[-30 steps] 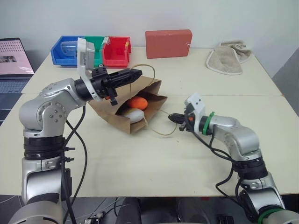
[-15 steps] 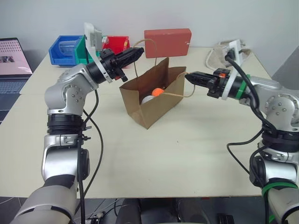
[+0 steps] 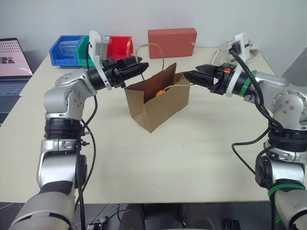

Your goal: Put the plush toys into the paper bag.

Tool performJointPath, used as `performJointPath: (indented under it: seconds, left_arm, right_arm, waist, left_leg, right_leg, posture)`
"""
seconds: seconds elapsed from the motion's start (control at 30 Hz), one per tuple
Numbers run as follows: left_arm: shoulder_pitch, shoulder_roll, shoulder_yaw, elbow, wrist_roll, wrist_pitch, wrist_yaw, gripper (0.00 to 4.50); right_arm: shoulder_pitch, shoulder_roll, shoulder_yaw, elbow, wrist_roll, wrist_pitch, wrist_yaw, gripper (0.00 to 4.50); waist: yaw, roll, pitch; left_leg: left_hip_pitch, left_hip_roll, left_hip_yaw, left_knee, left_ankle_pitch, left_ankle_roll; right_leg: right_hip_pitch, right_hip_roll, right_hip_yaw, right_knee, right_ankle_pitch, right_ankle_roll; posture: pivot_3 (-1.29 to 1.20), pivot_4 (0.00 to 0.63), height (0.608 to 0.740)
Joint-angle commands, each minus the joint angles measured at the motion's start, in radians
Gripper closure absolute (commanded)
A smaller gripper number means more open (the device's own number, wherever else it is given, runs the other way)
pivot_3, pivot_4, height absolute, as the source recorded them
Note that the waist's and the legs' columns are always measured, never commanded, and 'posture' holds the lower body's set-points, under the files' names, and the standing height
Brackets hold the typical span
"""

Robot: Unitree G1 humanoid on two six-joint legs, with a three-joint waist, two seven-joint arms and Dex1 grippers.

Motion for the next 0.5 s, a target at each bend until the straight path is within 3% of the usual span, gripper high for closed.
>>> performJointPath:
  seconds: [0.03, 0.07, 0.23, 0.5]
  left_arm:
    - [0.045, 0.068, 0.055, -0.082, -0.026, 0.012, -0.039, 1.12]
    - [0.070, 0.081, 0.061, -0.098, -0.033, 0.020, -0.046, 0.84]
    - [0.177, 0.109, 0.067, -0.150, -0.053, 0.062, -0.077, 0.84]
    - [0.196, 0.054, 0.002, -0.094, 0.002, 0.015, -0.092, 0.84]
  right_arm:
    - [0.001, -0.105, -0.043, -0.108, 0.050, -0.033, 0.078, 0.00]
    - [0.024, -0.133, -0.056, -0.133, 0.072, -0.037, 0.107, 0.00]
    - [0.178, -0.240, -0.067, -0.254, 0.121, -0.102, 0.222, 0.00]
    - [0.333, -0.246, 0.029, -0.359, 0.091, -0.177, 0.199, 0.00]
  waist:
    - [0.000, 0.001, 0.001]
    - [0.000, 0.001, 0.001]
    - [0.004, 0.001, 0.000]
    - [0.005, 0.001, 0.000]
  left_leg:
    - [0.000, 0.000, 0.000, 0.000, 0.000, 0.000]
    - [0.000, 0.000, 0.000, 0.000, 0.000, 0.000]
    - [0.000, 0.000, 0.000, 0.000, 0.000, 0.000]
    - [0.001, 0.000, 0.000, 0.002, 0.001, 0.001]
  right_leg:
    - [0.000, 0.000, 0.000, 0.000, 0.000, 0.000]
    - [0.000, 0.000, -0.001, 0.000, 0.000, 0.000]
    - [0.001, 0.000, -0.001, -0.002, 0.000, 0.000]
    - [0.001, 0.000, 0.000, 0.001, 0.000, 0.000]
  posture:
    - [0.00, 0.150, 0.740]
    - [0.00, 0.150, 0.740]
    - [0.00, 0.150, 0.740]
    - [0.00, 0.150, 0.740]
